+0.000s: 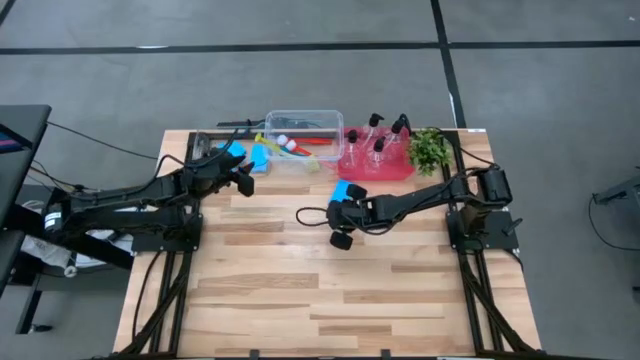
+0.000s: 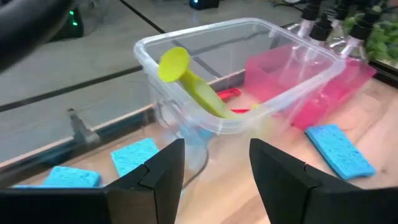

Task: Pick & Place Kitchen Sink Supplies
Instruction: Put the blue sponge into the transparent bin

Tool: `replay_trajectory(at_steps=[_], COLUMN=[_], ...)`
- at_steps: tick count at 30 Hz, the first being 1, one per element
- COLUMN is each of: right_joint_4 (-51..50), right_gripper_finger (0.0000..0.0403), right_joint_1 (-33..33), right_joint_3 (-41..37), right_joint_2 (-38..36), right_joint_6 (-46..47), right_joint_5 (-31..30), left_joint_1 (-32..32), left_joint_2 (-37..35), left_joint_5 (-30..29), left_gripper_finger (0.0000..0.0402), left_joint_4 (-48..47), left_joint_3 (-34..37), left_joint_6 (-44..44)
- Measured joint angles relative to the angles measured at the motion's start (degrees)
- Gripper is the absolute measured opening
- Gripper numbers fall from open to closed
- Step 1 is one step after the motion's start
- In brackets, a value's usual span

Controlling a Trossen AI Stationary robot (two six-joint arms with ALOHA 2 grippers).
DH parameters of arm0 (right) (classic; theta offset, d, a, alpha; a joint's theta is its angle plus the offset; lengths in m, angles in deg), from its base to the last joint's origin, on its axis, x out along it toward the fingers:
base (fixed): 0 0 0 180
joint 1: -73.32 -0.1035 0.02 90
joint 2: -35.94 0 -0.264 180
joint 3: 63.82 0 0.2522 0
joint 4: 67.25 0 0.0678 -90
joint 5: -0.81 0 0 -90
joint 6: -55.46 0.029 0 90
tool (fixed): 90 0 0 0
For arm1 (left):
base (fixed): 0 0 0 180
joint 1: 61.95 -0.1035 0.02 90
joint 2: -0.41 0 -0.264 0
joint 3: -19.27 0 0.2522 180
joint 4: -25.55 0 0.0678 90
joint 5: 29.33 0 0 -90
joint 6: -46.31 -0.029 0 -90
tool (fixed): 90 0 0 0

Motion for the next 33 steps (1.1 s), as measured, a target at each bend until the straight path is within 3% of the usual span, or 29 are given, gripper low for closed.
replay_trajectory(at_steps=[7,13,21,25,30,33], right_joint_4=[1.84,1.88,3.59,4.38,5.54,5.88], right_gripper_finger=[0.0108,0.0108,0.0104,0.0075,0.0011,0.0008], right_joint_1=[2.2,3.52,2.08,-0.54,-3.58,-4.75], right_joint_3=[0.0,0.21,0.29,0.26,0.19,0.11], right_joint_2=[2.92,8.61,15.81,17.34,17.5,17.0], right_joint_6=[-0.71,-0.68,7.9,11.04,12.69,13.81], right_joint_5=[-0.03,-0.17,1.65,2.05,1.83,2.16], left_joint_1=[-0.01,0.04,0.35,1.35,2.4,2.72], left_joint_2=[0.36,0.35,0.35,0.35,0.35,0.35], left_joint_5=[4.5,4.74,6.11,6.53,6.56,6.55], left_gripper_finger=[0.0176,0.0175,0.0169,0.0167,0.0167,0.0167], left_joint_4=[0.02,0.06,0.22,0.22,0.24,0.24], left_joint_3=[0.0,0.0,0.0,0.0,0.0,0.0], left_joint_6=[0.24,1.4,1.72,2.18,2.77,2.77])
